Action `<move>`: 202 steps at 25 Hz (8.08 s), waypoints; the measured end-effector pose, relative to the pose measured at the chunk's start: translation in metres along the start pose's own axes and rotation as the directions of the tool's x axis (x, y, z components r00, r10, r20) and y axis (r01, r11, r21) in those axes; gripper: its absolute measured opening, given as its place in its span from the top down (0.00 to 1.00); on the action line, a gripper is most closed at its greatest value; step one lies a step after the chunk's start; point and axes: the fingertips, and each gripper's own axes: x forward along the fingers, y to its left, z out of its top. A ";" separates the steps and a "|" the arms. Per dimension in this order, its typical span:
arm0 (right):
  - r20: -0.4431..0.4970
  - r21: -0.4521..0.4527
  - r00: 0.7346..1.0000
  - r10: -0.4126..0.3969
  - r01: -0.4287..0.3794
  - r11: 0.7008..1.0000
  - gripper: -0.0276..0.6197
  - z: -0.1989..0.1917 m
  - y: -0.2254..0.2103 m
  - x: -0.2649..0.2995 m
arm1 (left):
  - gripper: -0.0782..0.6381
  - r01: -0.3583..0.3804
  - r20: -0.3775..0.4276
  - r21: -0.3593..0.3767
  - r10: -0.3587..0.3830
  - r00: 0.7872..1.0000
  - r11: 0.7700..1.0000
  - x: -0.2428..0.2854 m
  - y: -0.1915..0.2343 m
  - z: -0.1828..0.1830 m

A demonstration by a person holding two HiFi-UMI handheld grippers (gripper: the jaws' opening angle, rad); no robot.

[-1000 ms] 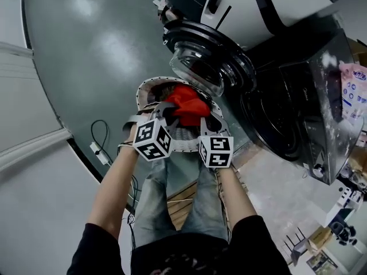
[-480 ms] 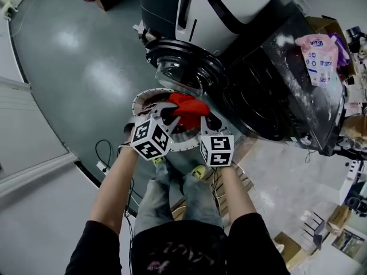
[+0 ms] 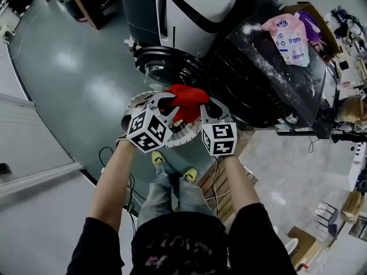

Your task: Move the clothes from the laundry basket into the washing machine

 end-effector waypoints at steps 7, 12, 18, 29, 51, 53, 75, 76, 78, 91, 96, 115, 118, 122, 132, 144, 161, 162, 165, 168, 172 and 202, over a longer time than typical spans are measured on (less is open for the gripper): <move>0.081 0.008 0.996 -0.031 0.031 0.999 0.91 0.046 -0.020 -0.048 | 0.79 -0.043 0.051 0.049 0.041 0.998 0.998 -0.024 -0.004 0.064; 0.144 0.008 0.987 -0.074 0.074 0.997 0.91 0.079 -0.046 -0.088 | 0.79 -0.055 0.106 0.100 0.045 0.993 0.993 -0.032 -0.011 0.119; 0.193 0.018 0.969 -0.156 0.155 0.988 0.91 0.107 -0.090 -0.135 | 0.79 -0.041 0.175 0.172 0.010 0.985 0.984 -0.025 -0.022 0.186; 0.212 0.041 0.933 -0.290 0.288 0.957 0.91 0.099 -0.171 -0.213 | 0.79 0.034 0.217 0.289 -0.100 0.971 0.957 0.020 -0.076 0.267; 0.151 0.137 0.897 -0.416 0.398 0.907 0.91 0.067 -0.225 -0.238 | 0.79 0.147 0.243 0.312 -0.228 0.943 0.939 0.074 -0.105 0.297; 0.140 0.139 0.892 -0.431 0.413 0.900 0.91 0.066 -0.228 -0.233 | 0.79 0.161 0.247 0.321 -0.247 0.937 0.933 0.080 -0.101 0.296; 0.064 0.245 0.877 -0.475 0.448 0.860 0.91 0.022 -0.264 -0.186 | 0.79 0.248 0.251 0.286 -0.322 0.913 0.926 0.150 -0.093 0.268; 0.062 0.252 0.878 -0.474 0.446 0.859 0.90 0.017 -0.267 -0.182 | 0.79 0.249 0.250 0.276 -0.320 0.914 0.928 0.156 -0.093 0.264; 0.058 0.261 0.878 -0.475 0.446 0.856 0.90 0.009 -0.275 -0.175 | 0.79 0.252 0.250 0.262 -0.318 0.915 0.932 0.169 -0.093 0.259; 0.039 0.326 0.886 -0.462 0.426 0.844 0.91 -0.031 -0.314 -0.131 | 0.79 0.262 0.242 0.222 -0.314 0.918 0.939 0.236 -0.091 0.233; 0.030 0.349 0.890 -0.455 0.417 0.839 0.91 -0.056 -0.320 -0.115 | 0.79 0.269 0.234 0.209 -0.316 0.920 0.940 0.260 -0.093 0.215; 0.055 0.358 0.917 -0.396 0.352 0.865 0.91 -0.155 -0.314 -0.046 | 0.79 0.265 0.221 0.153 -0.295 0.930 0.952 0.347 -0.114 0.113; 0.057 0.357 0.916 -0.398 0.353 0.865 0.91 -0.175 -0.314 -0.035 | 0.79 0.262 0.226 0.152 -0.291 0.930 0.953 0.363 -0.117 0.096; 0.072 0.347 0.911 -0.407 0.360 0.866 0.91 -0.194 -0.316 -0.022 | 0.79 0.252 0.250 0.139 -0.280 0.927 0.958 0.382 -0.120 0.080; 0.126 0.312 0.893 -0.432 0.377 0.872 0.91 -0.252 -0.332 0.000 | 0.79 0.215 0.351 0.112 -0.241 0.905 0.970 0.430 -0.138 0.049; 0.219 0.254 0.808 -0.547 0.495 0.831 0.91 -0.302 -0.386 0.036 | 0.79 0.127 0.497 0.069 -0.145 0.855 0.989 0.507 -0.137 0.035; 0.206 0.344 0.780 -0.591 0.508 0.790 0.91 -0.329 -0.452 0.093 | 0.79 0.166 0.488 -0.124 -0.085 0.869 0.978 0.593 -0.111 0.019; 0.207 0.357 0.779 -0.592 0.503 0.787 0.91 -0.330 -0.455 0.095 | 0.79 0.165 0.487 -0.130 -0.082 0.870 0.978 0.597 -0.109 0.020; 0.209 0.367 0.773 -0.599 0.506 0.780 0.91 -0.333 -0.468 0.105 | 0.79 0.161 0.484 -0.156 -0.067 0.872 0.975 0.612 -0.101 0.024; 0.198 0.371 0.769 -0.608 0.516 0.773 0.91 -0.339 -0.485 0.124 | 0.79 0.159 0.467 -0.200 -0.048 0.883 0.967 0.638 -0.090 0.019; 0.166 0.378 0.771 -0.614 0.525 0.762 0.91 -0.349 -0.511 0.151 | 0.79 0.162 0.452 -0.239 -0.038 0.891 0.957 0.674 -0.077 0.013; 0.043 0.434 0.776 -0.629 0.553 0.712 0.72 -0.388 -0.555 0.191 | 0.58 0.136 0.306 -0.348 -0.025 0.952 0.928 0.741 -0.060 -0.002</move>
